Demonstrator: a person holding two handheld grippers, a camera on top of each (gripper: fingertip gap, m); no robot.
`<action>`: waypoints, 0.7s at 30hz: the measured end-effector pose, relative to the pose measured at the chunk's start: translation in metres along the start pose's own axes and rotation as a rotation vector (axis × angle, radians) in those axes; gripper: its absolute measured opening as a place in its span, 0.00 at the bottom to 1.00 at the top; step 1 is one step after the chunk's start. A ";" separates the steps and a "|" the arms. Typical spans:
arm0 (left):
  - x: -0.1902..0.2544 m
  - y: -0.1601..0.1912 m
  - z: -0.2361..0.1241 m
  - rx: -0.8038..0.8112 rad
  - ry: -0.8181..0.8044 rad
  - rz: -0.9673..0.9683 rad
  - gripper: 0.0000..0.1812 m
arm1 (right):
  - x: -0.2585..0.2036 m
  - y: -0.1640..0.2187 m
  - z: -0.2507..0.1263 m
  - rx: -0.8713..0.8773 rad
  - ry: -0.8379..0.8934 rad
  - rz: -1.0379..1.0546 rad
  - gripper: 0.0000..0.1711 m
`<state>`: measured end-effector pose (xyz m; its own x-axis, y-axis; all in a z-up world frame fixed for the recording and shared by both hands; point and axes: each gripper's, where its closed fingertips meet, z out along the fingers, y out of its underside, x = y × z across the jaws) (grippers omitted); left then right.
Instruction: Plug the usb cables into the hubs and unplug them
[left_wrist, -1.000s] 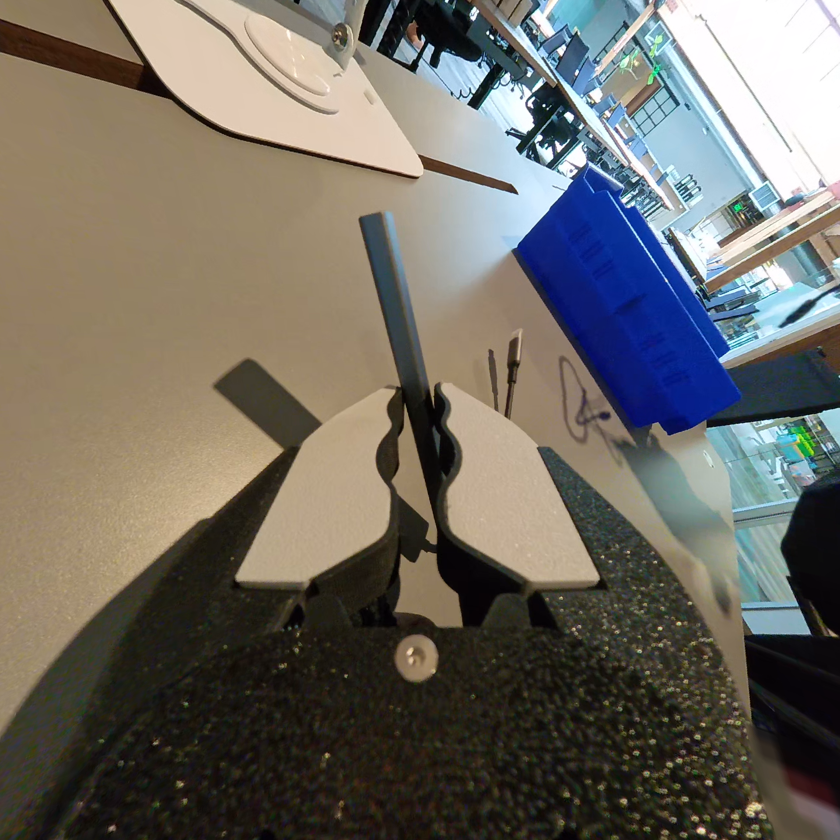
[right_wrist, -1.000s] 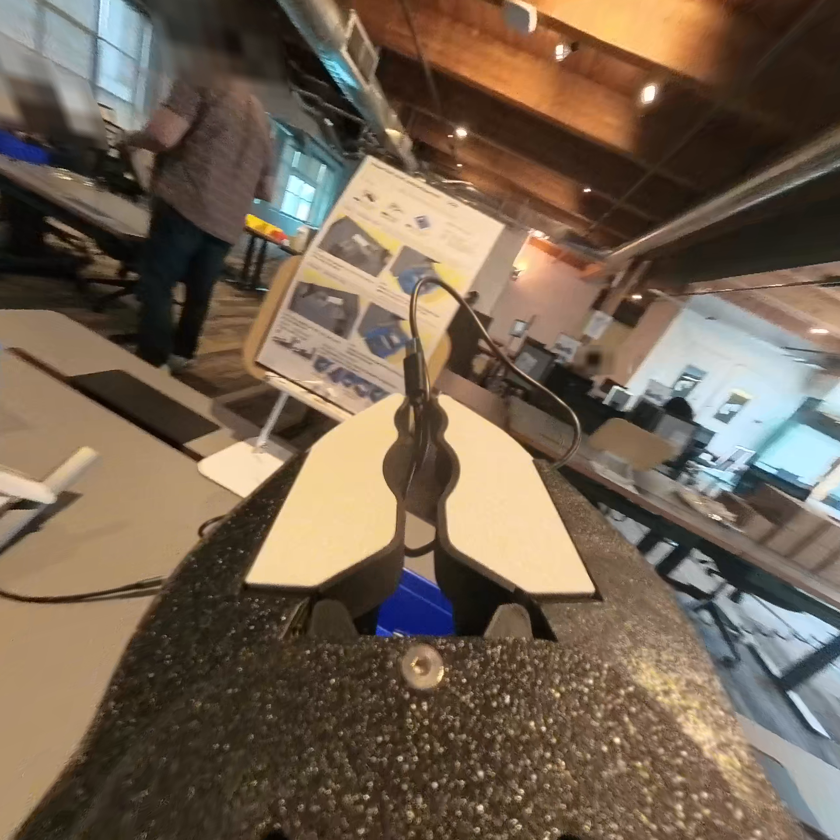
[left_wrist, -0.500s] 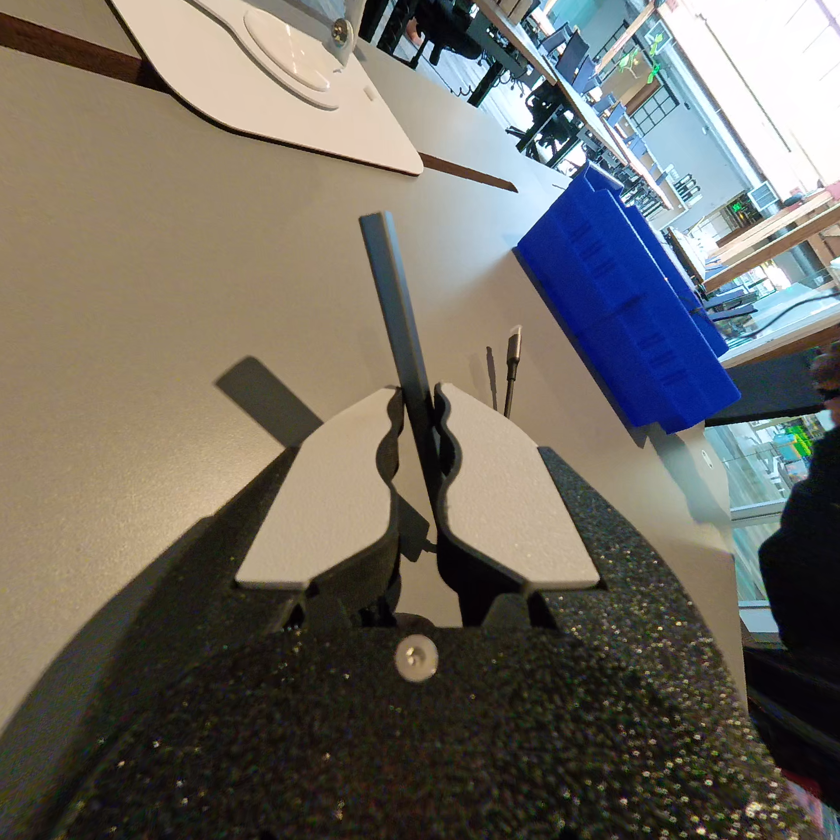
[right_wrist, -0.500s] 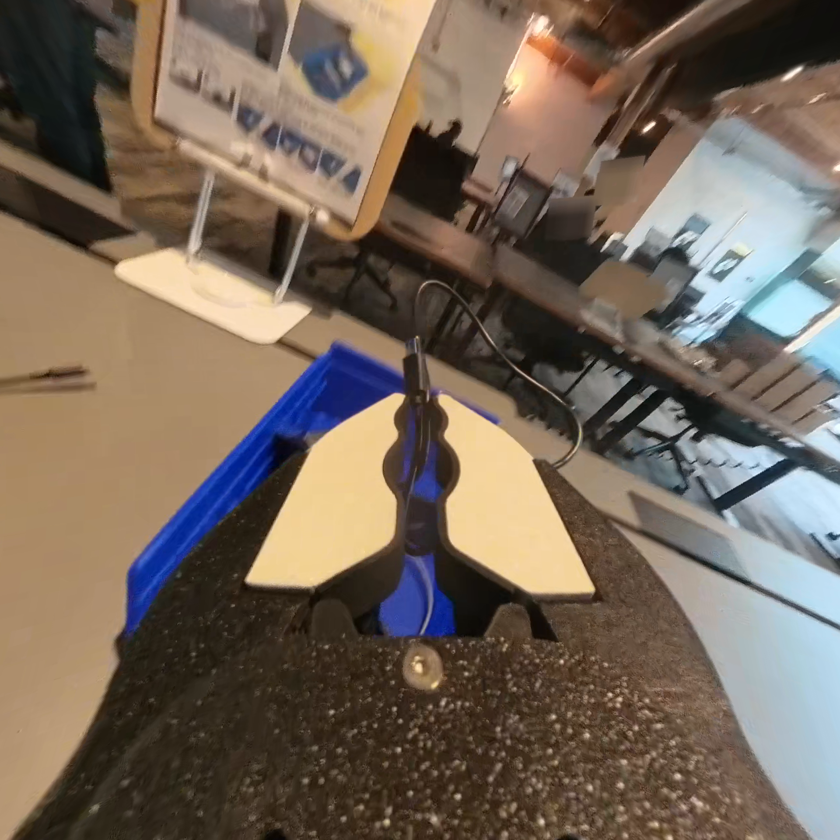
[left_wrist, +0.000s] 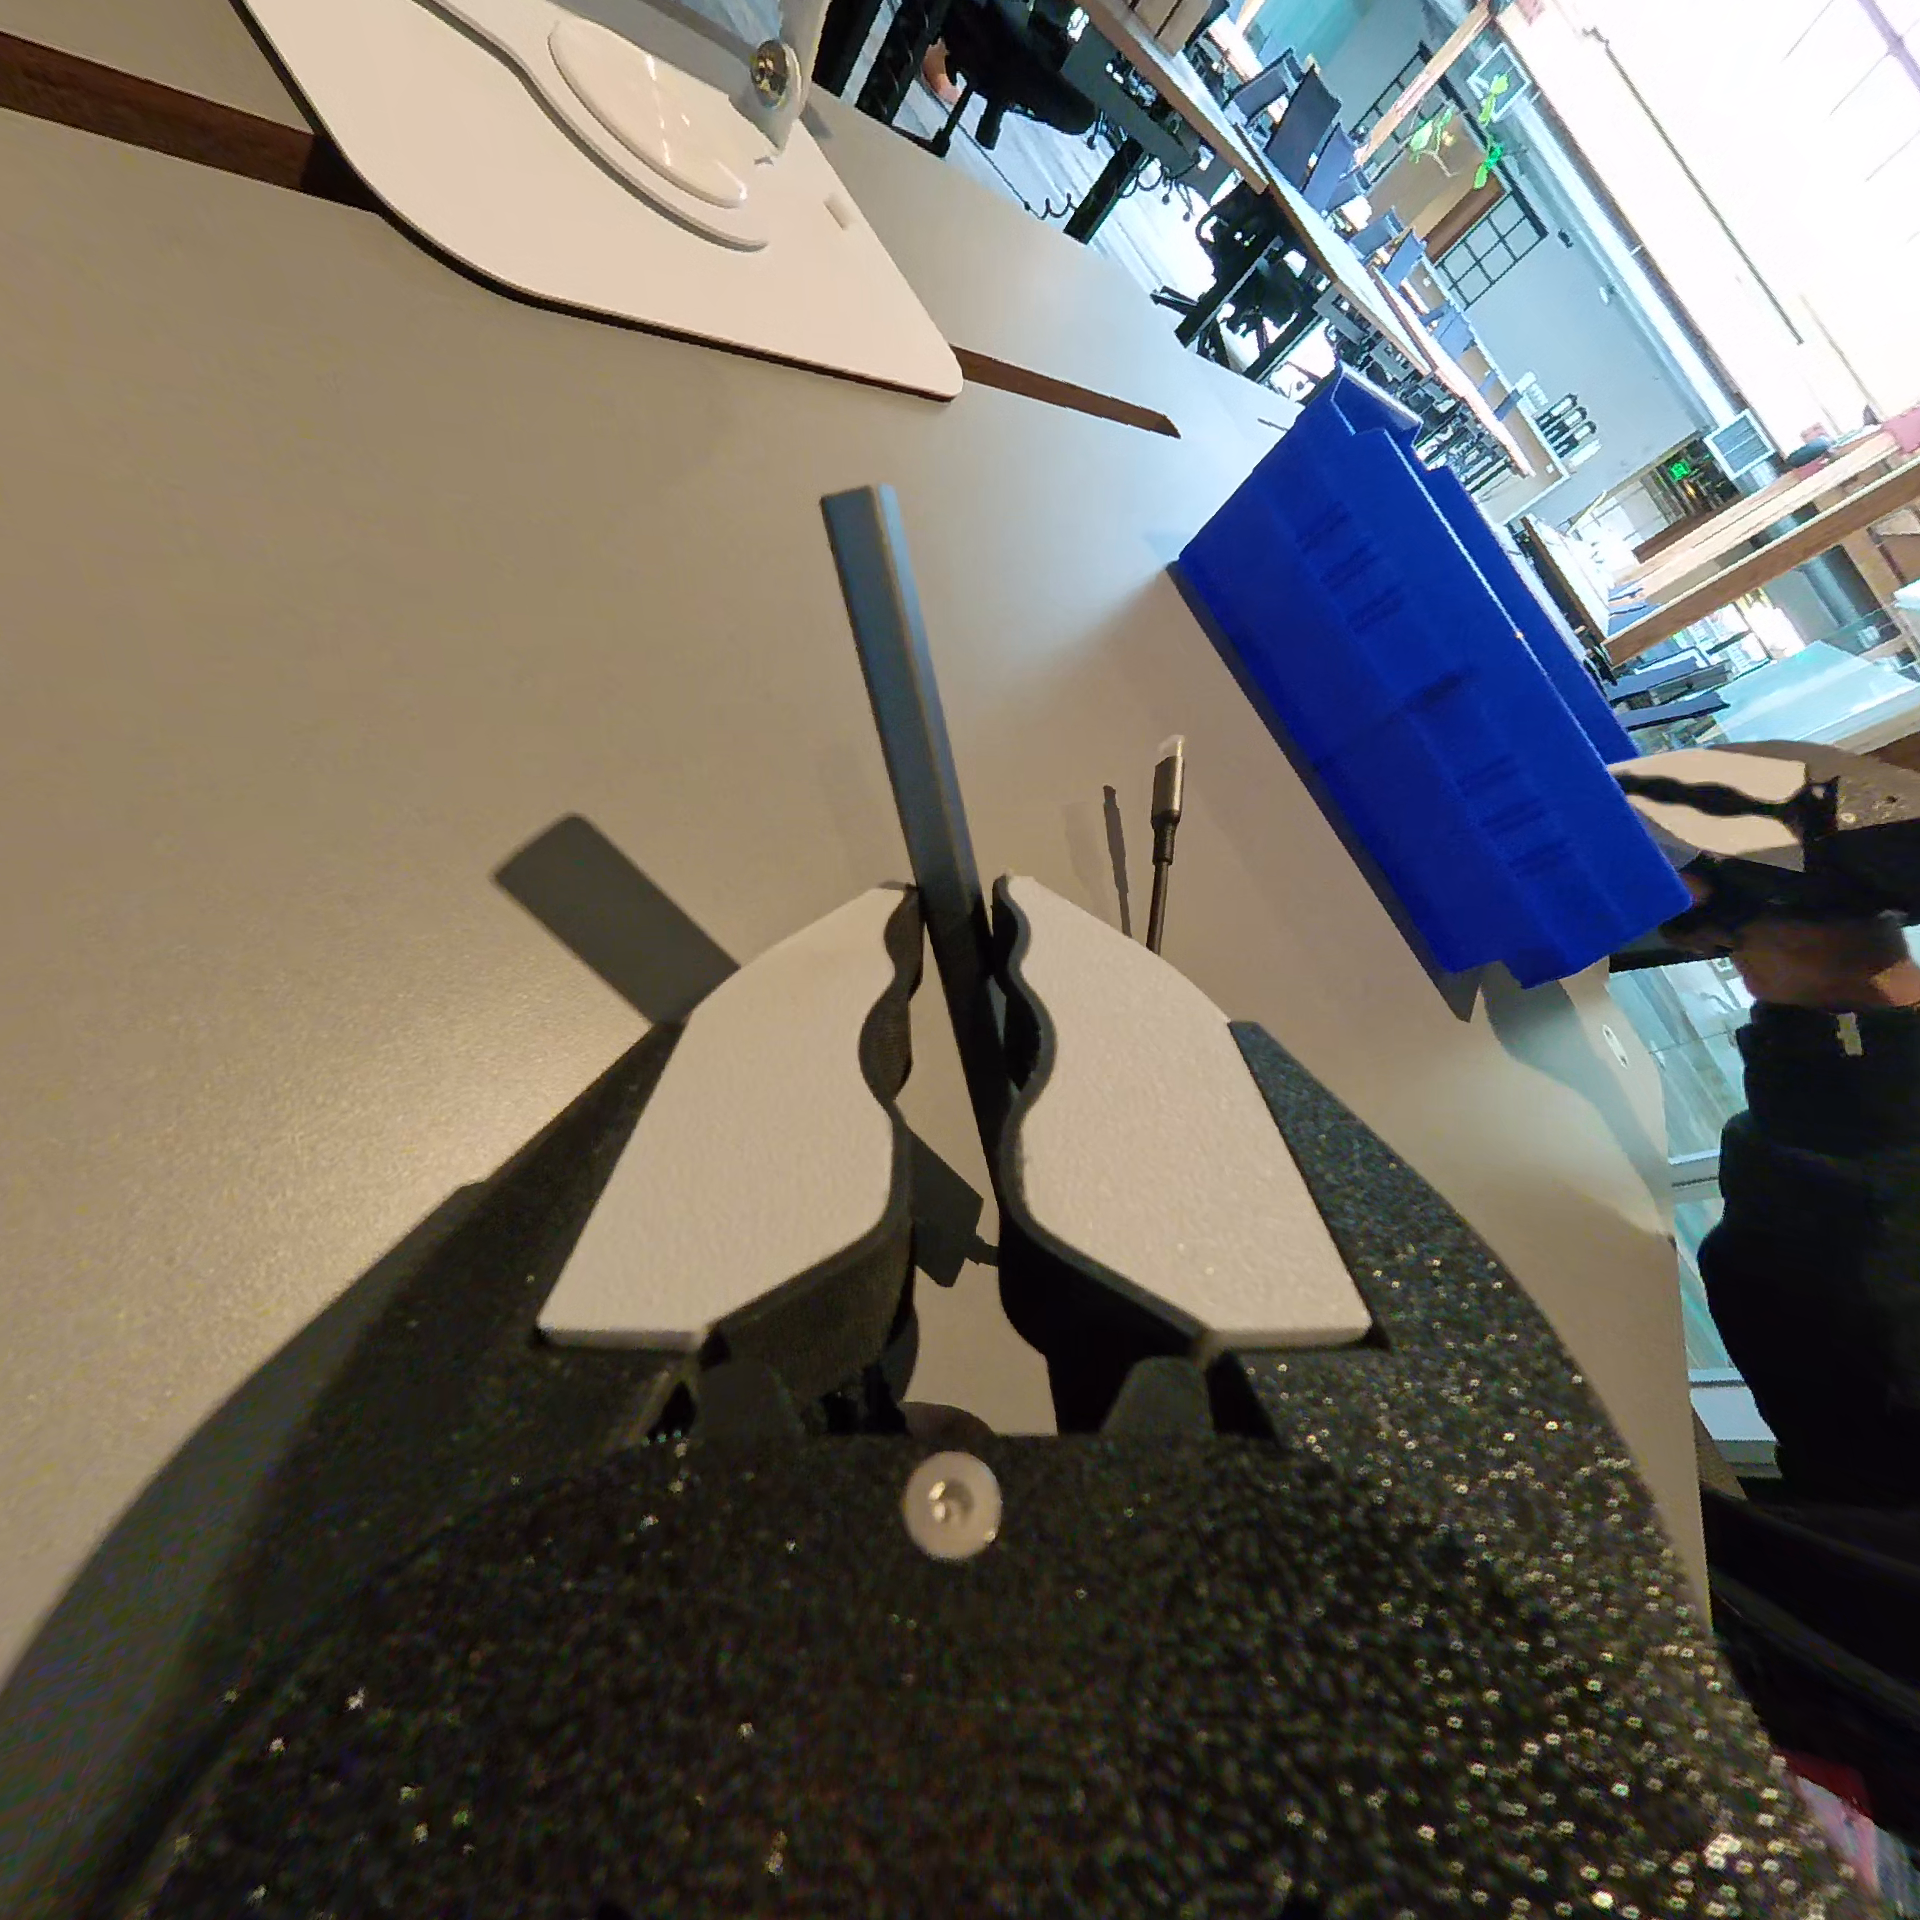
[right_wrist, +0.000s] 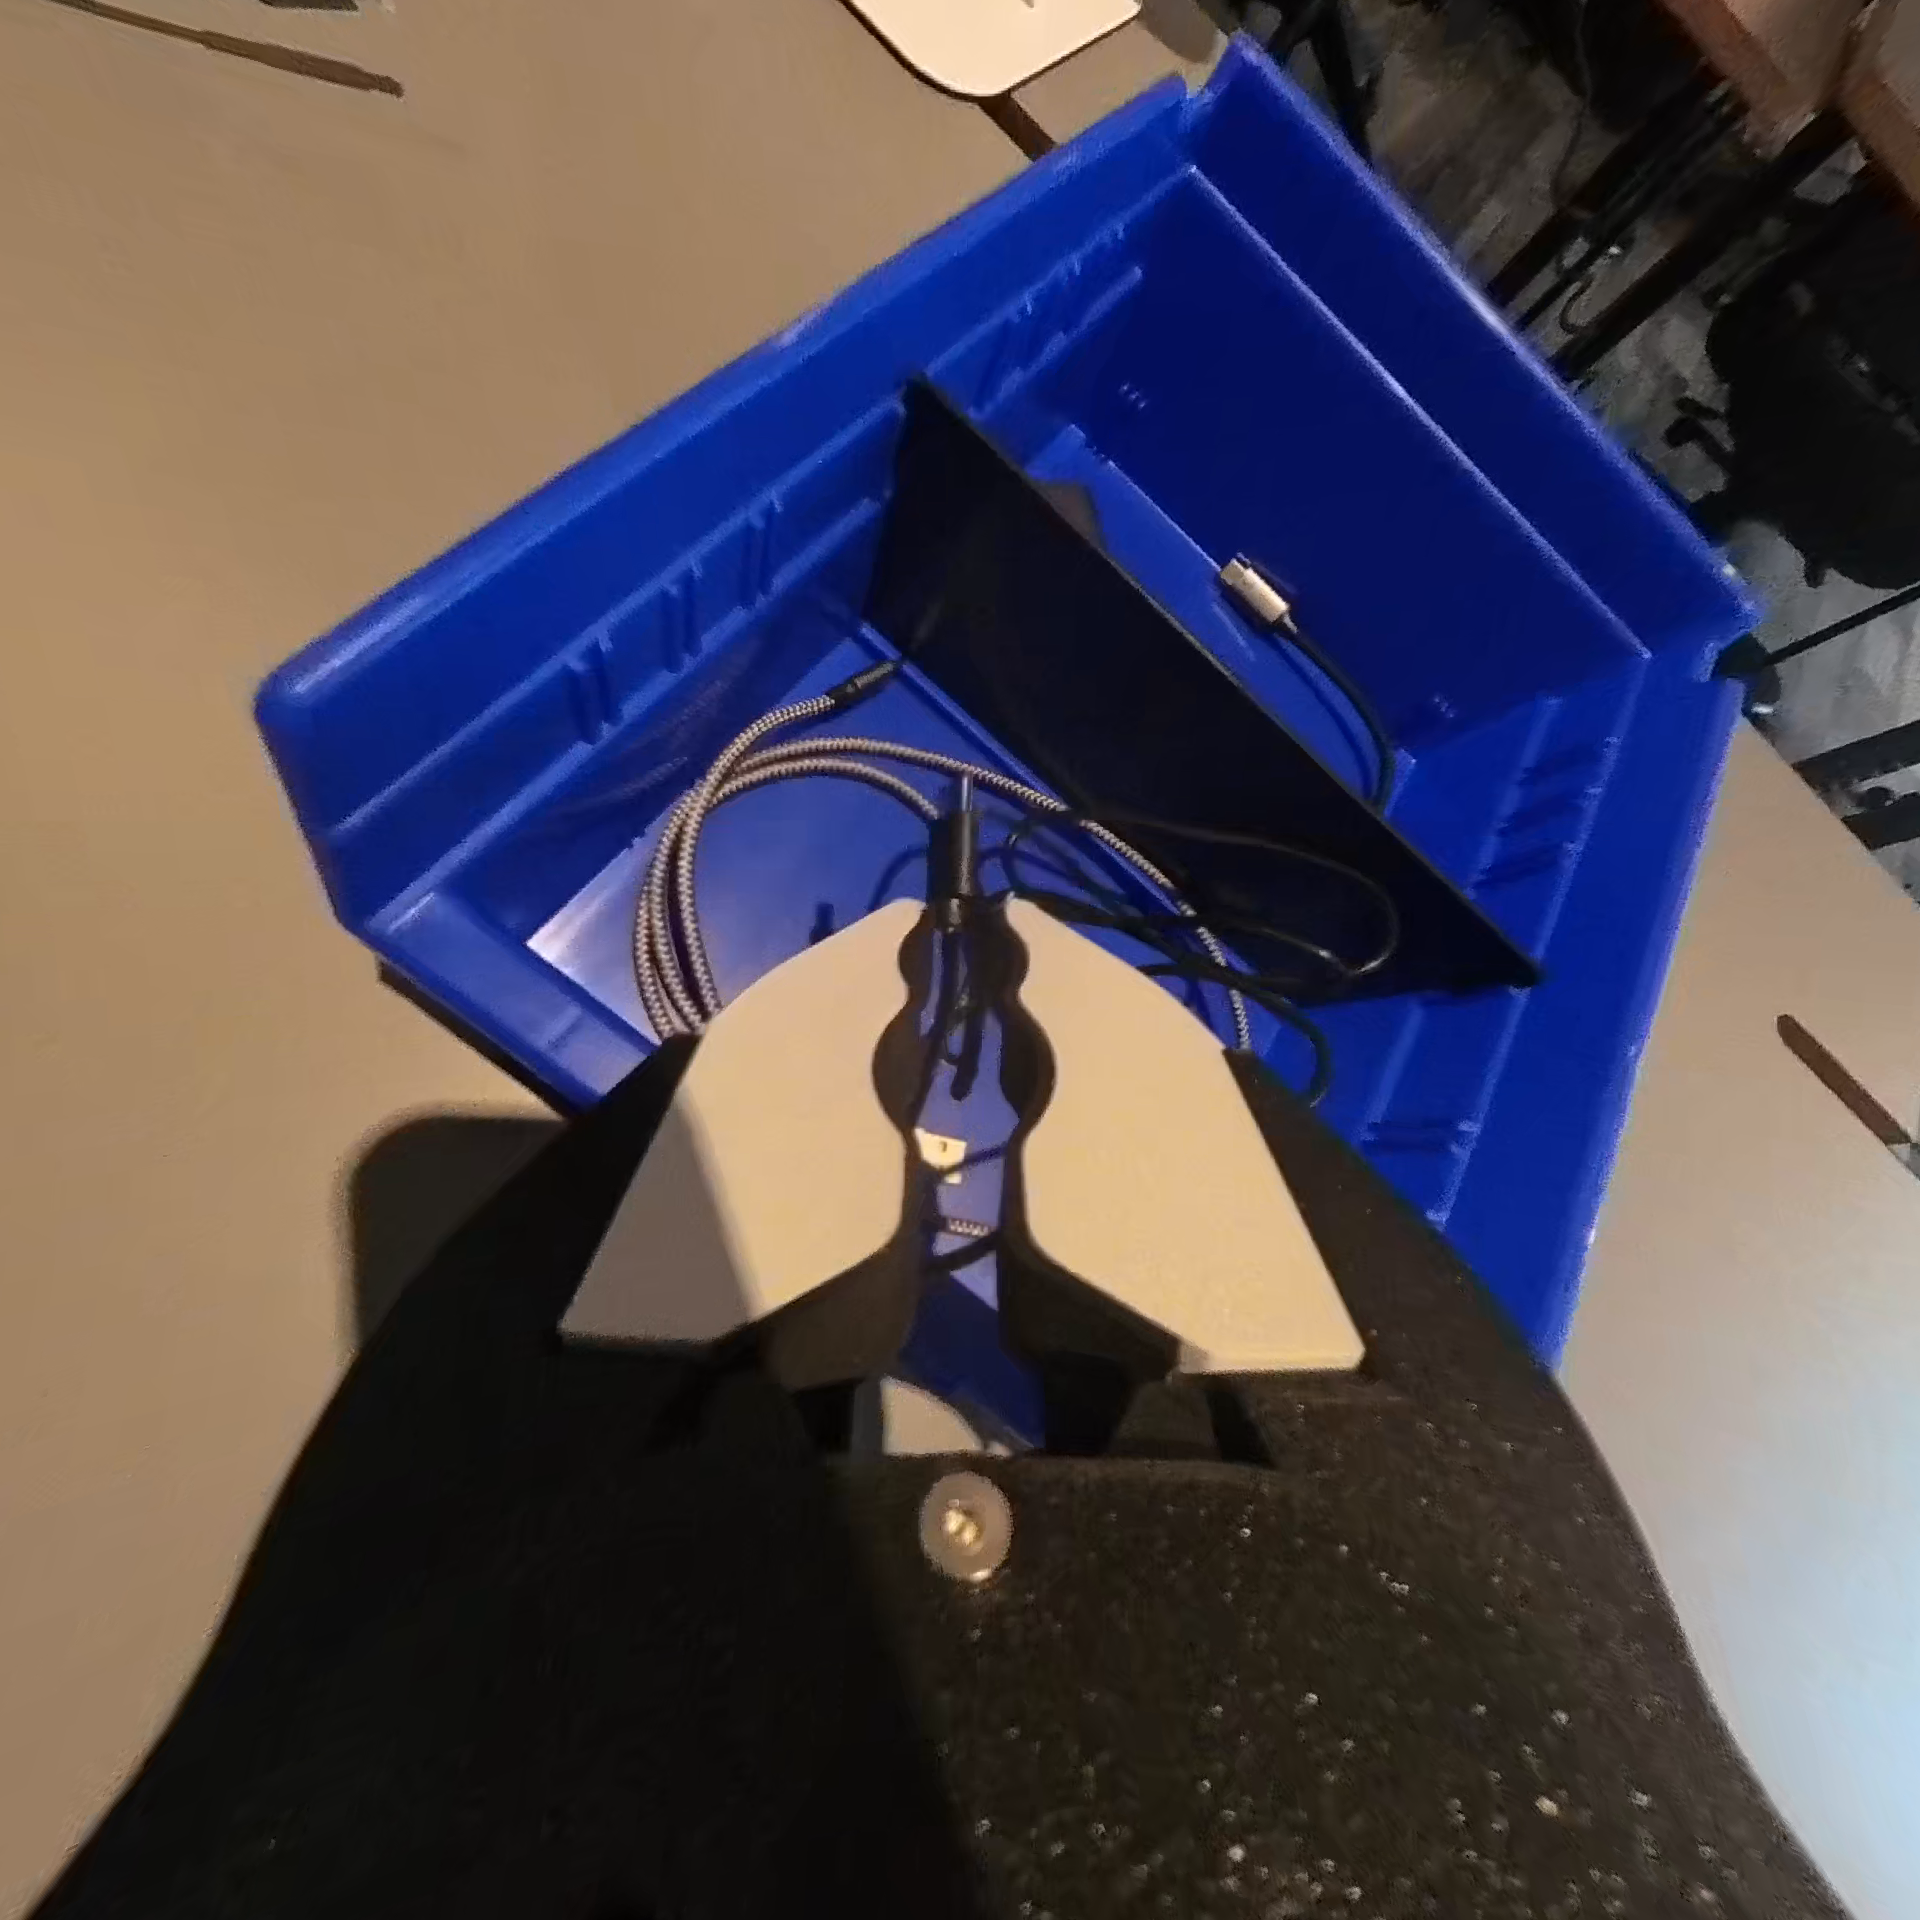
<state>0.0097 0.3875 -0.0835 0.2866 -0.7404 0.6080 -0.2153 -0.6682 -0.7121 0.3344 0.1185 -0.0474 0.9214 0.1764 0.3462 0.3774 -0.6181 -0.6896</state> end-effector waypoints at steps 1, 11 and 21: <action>0.000 0.000 0.000 0.000 0.001 0.000 0.07 | 0.001 -0.002 0.000 0.004 0.009 -0.007 0.08; 0.000 0.001 0.000 -0.006 0.008 -0.004 0.07 | 0.018 -0.009 -0.017 0.087 0.030 0.080 0.24; 0.001 0.001 0.000 -0.006 0.006 0.001 0.07 | 0.056 0.009 -0.043 0.100 0.170 0.210 0.20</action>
<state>0.0102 0.3864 -0.0838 0.2809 -0.7414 0.6095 -0.2212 -0.6680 -0.7105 0.3852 0.0901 -0.0073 0.9547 -0.0839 0.2855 0.1952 -0.5474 -0.8138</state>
